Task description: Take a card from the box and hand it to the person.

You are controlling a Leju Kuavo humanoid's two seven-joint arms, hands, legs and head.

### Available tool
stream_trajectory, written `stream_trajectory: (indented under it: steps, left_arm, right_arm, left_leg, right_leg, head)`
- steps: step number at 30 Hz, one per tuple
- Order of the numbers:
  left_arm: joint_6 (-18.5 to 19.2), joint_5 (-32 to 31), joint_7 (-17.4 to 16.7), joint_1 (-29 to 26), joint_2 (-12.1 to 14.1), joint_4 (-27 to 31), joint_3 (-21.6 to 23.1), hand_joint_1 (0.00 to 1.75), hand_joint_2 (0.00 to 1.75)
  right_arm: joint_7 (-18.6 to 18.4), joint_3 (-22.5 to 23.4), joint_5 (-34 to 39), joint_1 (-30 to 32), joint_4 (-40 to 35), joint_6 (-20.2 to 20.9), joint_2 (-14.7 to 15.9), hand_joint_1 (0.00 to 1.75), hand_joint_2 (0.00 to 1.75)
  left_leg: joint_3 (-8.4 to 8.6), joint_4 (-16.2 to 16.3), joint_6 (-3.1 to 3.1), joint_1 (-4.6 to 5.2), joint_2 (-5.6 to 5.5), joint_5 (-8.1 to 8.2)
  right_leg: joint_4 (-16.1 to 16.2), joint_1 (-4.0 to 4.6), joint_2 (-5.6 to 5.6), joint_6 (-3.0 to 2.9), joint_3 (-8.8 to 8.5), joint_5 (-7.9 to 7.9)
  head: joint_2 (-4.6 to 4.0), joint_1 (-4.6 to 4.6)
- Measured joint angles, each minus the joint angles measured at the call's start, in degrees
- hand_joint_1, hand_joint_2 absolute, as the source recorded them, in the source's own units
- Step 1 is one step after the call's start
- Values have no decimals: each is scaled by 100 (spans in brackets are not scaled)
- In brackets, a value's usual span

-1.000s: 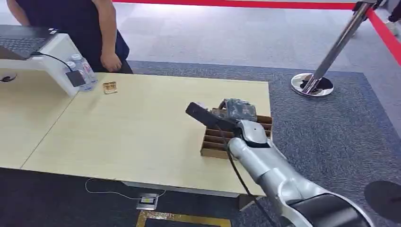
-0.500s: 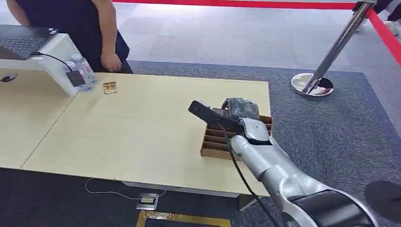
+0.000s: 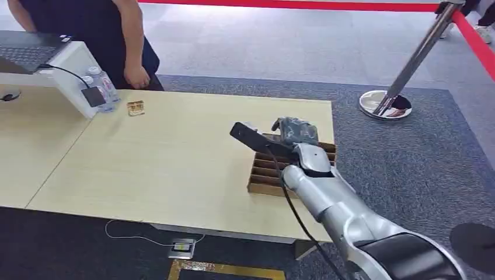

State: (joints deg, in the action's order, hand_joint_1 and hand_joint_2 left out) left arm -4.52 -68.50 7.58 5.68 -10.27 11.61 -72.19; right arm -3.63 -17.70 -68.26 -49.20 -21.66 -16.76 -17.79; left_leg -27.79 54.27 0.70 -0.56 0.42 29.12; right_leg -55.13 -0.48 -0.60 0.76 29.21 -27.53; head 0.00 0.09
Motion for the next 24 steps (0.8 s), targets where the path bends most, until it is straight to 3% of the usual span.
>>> stream_trajectory:
  steps: [24]
  left_arm:
    - [33,-66,-4,4,0,0,2,0,175]
  right_arm:
    - [-203,142,72,-20,96,256,24,94,175]
  left_leg:
    - [0,0,0,0,0,0]
  right_leg:
    - [0,0,0,0,1,0]
  head:
    - [0,0]
